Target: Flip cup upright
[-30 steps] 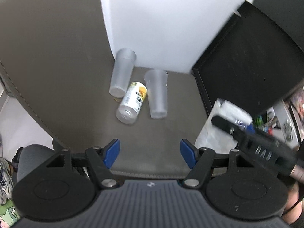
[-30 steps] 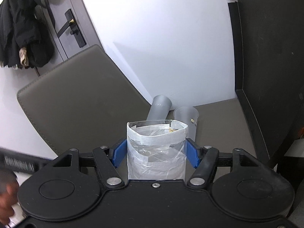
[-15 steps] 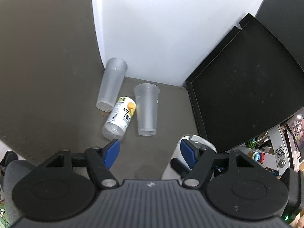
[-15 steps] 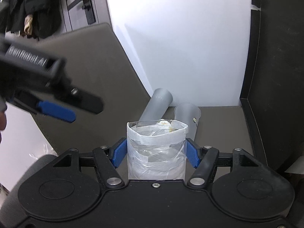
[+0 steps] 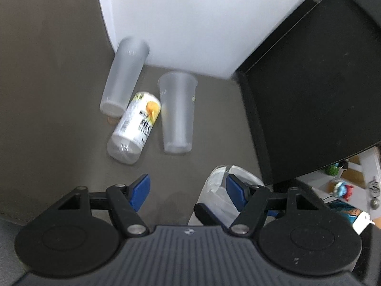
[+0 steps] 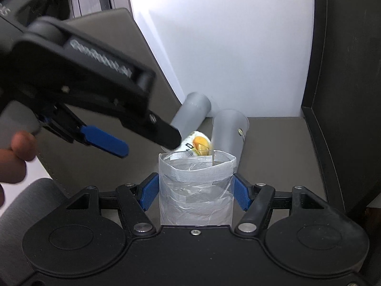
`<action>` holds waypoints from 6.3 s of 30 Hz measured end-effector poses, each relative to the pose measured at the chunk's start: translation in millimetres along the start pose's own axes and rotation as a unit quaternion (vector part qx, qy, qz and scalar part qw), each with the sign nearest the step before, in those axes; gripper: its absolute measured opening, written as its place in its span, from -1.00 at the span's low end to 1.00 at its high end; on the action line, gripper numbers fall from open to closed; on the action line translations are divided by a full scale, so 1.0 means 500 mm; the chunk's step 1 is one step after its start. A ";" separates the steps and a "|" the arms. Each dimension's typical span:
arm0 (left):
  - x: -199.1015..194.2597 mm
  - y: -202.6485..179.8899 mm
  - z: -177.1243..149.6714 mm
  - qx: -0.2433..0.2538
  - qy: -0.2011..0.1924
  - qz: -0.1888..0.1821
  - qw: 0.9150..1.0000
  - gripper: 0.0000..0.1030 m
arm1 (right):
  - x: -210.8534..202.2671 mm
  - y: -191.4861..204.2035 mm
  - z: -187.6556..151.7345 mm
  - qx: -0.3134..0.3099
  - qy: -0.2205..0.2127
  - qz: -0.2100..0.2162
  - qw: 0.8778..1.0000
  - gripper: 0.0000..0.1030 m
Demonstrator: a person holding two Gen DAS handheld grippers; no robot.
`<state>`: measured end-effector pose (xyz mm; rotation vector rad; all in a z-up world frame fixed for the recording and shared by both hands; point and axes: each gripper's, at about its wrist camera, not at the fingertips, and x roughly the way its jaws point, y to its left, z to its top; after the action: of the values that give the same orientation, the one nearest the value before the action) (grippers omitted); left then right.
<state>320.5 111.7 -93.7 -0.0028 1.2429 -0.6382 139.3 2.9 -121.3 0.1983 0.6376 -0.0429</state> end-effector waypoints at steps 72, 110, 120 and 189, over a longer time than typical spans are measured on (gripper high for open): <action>-0.192 -0.014 -0.140 0.016 -0.052 0.058 0.997 0.67 | -0.077 0.001 0.061 0.047 0.045 0.004 0.998 0.99; -0.388 -0.064 -0.307 0.068 -0.122 0.075 0.987 0.76 | -0.351 -0.015 0.082 0.054 0.001 0.014 0.998 1.00; -0.420 -0.062 -0.320 0.075 -0.134 0.071 0.986 0.77 | -0.392 -0.023 0.086 0.063 -0.012 0.017 0.998 1.00; -0.417 -0.029 -0.316 0.066 -0.128 0.083 0.986 0.77 | -0.369 -0.016 0.073 0.065 0.004 0.012 0.998 1.00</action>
<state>139.2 246.5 39.3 0.1254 0.9404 -0.5543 11.6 -15.9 15.6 0.3322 0.6412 -0.0600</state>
